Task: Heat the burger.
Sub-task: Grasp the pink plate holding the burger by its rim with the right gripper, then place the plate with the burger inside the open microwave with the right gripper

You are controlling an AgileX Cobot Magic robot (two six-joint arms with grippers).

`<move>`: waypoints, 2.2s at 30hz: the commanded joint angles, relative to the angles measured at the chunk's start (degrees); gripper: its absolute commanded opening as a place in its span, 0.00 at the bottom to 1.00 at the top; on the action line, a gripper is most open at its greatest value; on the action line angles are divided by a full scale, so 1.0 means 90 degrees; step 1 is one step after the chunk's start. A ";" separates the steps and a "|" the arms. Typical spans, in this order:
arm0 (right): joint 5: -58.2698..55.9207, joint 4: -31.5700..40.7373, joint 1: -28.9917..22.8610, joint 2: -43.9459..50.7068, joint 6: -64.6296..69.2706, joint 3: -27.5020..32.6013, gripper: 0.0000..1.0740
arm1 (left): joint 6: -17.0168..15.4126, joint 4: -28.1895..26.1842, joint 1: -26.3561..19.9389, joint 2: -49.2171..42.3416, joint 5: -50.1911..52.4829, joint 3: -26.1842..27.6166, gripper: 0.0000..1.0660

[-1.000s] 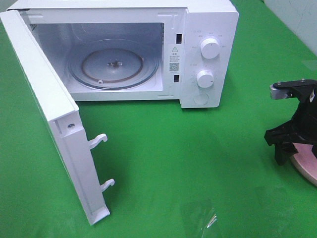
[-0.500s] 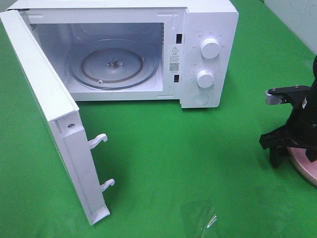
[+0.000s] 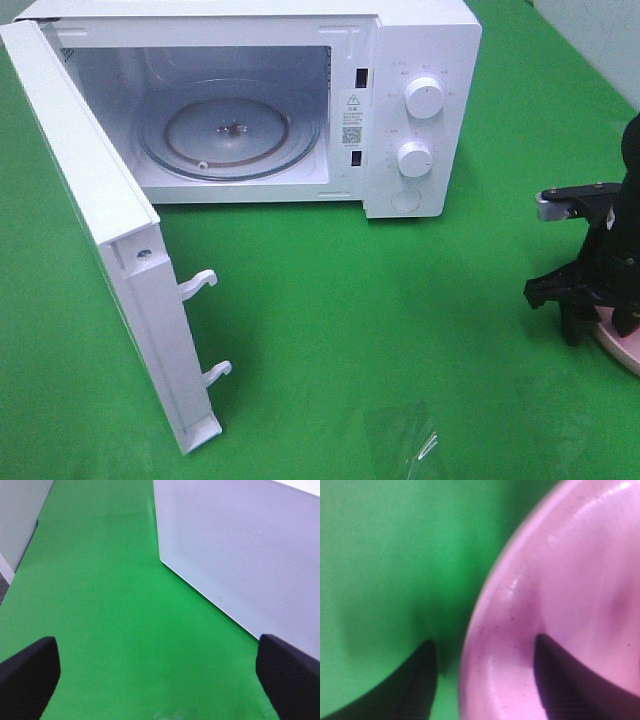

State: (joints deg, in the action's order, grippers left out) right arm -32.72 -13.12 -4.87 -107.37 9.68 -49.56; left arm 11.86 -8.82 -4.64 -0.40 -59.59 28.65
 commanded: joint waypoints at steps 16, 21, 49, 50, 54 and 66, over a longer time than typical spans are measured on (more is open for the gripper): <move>-0.0299 -0.0134 0.0006 -0.0083 0.0153 0.0013 0.00 | -0.0025 -0.0032 0.0000 -0.0140 0.0000 -0.0019 0.94; -0.0516 -0.0185 0.0006 -0.0051 0.0166 0.0013 0.00 | -0.0025 -0.0032 0.0000 -0.0140 0.0000 -0.0019 0.94; -0.1757 -0.1999 -0.1445 0.0439 0.1706 0.0057 0.00 | -0.0025 -0.0032 0.0000 -0.0140 0.0000 -0.0019 0.94; -0.1757 -0.1999 -0.1445 0.0439 0.1706 0.0057 0.00 | -0.0025 -0.0032 0.0000 -0.0140 0.0000 -0.0019 0.94; -0.1897 -0.2406 -0.1668 0.0707 0.2082 0.0236 0.00 | -0.0025 -0.0032 0.0000 -0.0140 0.0000 -0.0019 0.94; -0.2088 -0.2496 -0.2597 0.1808 0.2209 0.1095 0.00 | -0.0025 -0.0032 0.0000 -0.0140 0.0000 -0.0019 0.94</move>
State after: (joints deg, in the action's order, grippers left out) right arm -49.05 -32.83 -26.30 -94.02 28.65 -41.25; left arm 11.86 -8.82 -4.64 -0.40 -59.59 28.65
